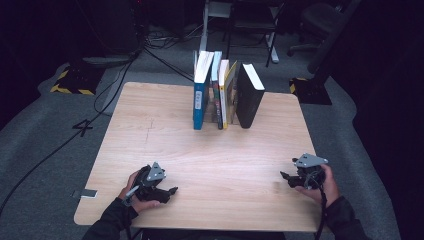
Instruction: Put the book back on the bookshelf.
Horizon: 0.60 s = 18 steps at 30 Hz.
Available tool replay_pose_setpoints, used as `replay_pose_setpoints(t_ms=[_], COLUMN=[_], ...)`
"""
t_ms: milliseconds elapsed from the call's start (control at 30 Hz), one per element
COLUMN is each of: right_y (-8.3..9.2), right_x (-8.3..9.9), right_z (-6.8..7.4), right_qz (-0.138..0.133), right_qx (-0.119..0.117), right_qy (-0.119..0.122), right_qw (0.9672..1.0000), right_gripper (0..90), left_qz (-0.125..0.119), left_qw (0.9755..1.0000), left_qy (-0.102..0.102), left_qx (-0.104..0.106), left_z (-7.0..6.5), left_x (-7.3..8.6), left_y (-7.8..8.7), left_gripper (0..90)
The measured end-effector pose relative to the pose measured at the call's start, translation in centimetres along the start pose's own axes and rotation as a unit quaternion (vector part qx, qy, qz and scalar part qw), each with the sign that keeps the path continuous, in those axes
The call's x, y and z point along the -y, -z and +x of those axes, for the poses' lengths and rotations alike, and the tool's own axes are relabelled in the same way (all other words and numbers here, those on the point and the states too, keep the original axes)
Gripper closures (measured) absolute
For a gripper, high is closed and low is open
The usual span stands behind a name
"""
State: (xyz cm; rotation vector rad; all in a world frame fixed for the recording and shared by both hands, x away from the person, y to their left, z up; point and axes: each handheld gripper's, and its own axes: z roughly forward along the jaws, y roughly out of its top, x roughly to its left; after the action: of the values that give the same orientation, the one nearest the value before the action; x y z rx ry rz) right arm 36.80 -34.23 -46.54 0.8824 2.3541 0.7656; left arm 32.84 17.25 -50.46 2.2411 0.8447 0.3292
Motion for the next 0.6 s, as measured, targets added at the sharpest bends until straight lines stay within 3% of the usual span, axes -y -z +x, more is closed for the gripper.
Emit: replay_pose_setpoints(t_ms=[267, 400, 500, 600], right_y=[1.1, 1.1, 1.2, 1.3], right_x=[3.9, 5.0, 6.1, 7.2], right_z=[-0.4, -0.3, -0.3, -0.6], right_qz=[-0.014, -0.007, -0.019, -0.038], right_qx=[-0.021, -0.011, -0.027, -0.043], right_qy=[-0.036, -0.05, -0.076, -0.11], right_qw=[0.999, 0.9987, 0.9966, 0.9922], right_gripper=[29.8, 29.5, 29.4, 27.9], left_qz=[0.0, -0.001, 0.0, 0.0], left_qw=[1.0, 1.0, 1.0, 1.0], left_qy=[0.0, 0.0, 0.003, 0.004], left_qx=[0.0, -0.001, -0.001, -0.002], left_z=[0.0, 0.1, 0.1, 0.1], left_x=[0.0, 0.0, -0.1, -0.1], left_y=[0.0, 0.0, 0.0, -0.1], left_gripper=[19.7, 19.8, 19.7, 19.7])
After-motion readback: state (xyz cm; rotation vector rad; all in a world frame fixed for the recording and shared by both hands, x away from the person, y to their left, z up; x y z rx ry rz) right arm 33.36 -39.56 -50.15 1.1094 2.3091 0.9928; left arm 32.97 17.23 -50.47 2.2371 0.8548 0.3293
